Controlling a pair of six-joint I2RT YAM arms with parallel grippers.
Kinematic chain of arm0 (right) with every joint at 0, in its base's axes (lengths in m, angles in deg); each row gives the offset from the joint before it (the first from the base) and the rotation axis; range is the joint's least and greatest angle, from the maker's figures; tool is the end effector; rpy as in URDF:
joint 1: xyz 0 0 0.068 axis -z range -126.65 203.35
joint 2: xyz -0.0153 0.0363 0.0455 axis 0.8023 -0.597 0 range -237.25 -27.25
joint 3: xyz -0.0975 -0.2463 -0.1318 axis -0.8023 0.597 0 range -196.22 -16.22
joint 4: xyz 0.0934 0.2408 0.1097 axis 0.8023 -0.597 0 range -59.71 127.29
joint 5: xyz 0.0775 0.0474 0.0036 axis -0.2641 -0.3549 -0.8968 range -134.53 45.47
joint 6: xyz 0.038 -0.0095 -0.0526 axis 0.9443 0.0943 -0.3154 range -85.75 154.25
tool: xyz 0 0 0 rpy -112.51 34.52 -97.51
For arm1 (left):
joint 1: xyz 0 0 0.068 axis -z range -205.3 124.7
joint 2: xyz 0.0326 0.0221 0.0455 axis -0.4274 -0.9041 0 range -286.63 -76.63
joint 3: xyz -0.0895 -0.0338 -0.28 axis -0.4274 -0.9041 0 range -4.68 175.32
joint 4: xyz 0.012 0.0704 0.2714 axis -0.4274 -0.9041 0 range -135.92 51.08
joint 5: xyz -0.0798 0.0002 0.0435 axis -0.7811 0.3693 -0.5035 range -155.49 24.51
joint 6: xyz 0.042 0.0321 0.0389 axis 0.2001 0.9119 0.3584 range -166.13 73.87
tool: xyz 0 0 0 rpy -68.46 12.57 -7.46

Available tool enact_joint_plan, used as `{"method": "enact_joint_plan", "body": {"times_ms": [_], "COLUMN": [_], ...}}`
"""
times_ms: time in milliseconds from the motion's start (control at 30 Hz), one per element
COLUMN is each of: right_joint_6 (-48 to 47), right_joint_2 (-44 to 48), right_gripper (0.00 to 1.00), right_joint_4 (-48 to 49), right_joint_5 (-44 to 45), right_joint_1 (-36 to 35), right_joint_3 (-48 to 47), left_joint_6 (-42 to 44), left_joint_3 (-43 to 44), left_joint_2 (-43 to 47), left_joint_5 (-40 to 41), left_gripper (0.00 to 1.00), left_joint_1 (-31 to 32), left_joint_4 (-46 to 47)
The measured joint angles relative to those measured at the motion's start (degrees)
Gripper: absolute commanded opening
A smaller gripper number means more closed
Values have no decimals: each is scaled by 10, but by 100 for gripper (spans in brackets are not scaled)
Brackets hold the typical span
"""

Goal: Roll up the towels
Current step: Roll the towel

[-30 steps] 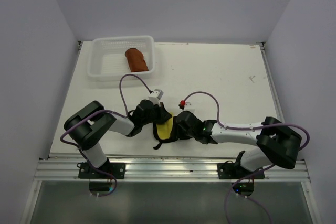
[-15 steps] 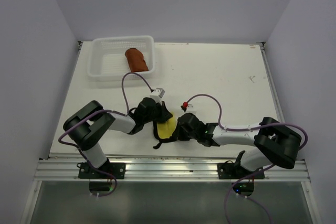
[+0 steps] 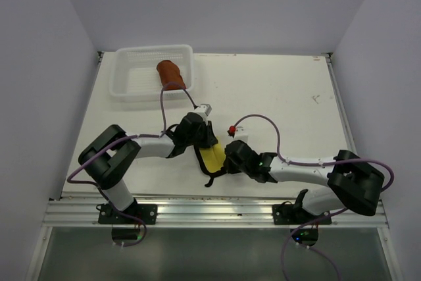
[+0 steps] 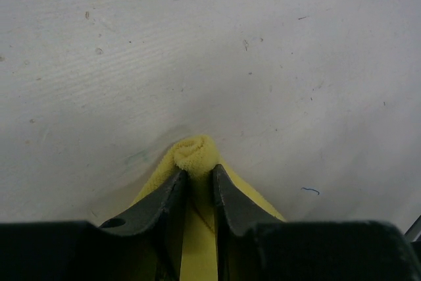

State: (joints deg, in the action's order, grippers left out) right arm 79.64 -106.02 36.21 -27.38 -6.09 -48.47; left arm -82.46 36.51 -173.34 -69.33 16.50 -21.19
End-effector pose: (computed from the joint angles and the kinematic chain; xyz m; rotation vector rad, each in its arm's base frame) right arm 0.1519 0.2275 0.1535 -0.1550 2.4124 0.5200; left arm 0.2604 -0.2375 0.1376 0.1508 2.3514 -0.7888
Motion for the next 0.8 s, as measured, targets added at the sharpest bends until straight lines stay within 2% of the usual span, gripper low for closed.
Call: {"method": "enact_joint_plan", "body": {"times_ms": [533,800], "right_joint_6": [-37,-66], "right_joint_2": [4,-9], "right_gripper": [0,0], "right_joint_4": [-37,-104], "right_joint_5": [34,95], "right_joint_1": [-3,-55], "right_joint_3": [-15,-49], "left_joint_6": [17,16], "left_joint_3": [33,63], "left_joint_2": [17,78], "left_joint_5": [36,106], "left_gripper": [31,37], "left_joint_1": [-1,-26], "left_joint_4": [-84,-152]}}
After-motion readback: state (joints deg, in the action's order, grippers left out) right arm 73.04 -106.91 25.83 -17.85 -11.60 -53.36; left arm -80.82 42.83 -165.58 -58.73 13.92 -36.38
